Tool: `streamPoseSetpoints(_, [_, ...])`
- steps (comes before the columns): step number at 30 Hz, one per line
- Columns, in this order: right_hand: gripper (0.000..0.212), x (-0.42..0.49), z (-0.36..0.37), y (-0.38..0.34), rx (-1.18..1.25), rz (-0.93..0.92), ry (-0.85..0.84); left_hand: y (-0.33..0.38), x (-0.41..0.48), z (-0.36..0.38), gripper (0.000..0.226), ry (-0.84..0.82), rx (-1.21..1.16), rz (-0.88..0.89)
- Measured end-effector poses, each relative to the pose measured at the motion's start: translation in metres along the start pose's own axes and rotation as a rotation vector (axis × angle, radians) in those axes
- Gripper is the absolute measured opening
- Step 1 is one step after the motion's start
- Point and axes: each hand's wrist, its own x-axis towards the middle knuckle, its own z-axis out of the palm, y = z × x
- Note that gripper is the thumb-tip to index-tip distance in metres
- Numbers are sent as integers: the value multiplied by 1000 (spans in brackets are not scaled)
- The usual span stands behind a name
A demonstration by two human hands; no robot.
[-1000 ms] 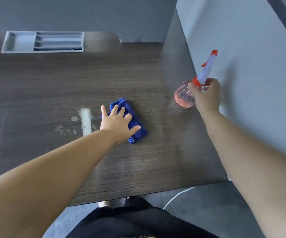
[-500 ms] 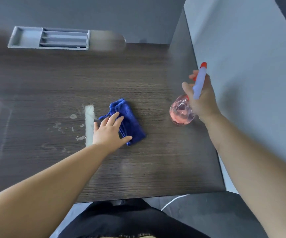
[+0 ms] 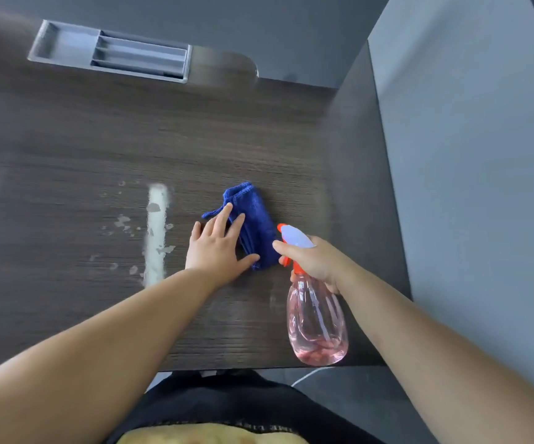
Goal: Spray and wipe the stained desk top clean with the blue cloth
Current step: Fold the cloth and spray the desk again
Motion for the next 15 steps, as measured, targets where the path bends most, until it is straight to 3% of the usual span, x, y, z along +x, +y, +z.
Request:
streamPoseSetpoints(3, [50, 0, 11, 2, -64, 36, 1, -1, -2, 2, 86, -17, 32, 6])
streamPoseSetpoints(11, [59, 7, 19, 1, -119, 151, 1, -3, -2, 2, 85, -32, 41, 16])
streamPoseSetpoints(15, [44, 1, 12, -10, -103, 104, 0, -2, -1, 1, 85, -54, 42, 11])
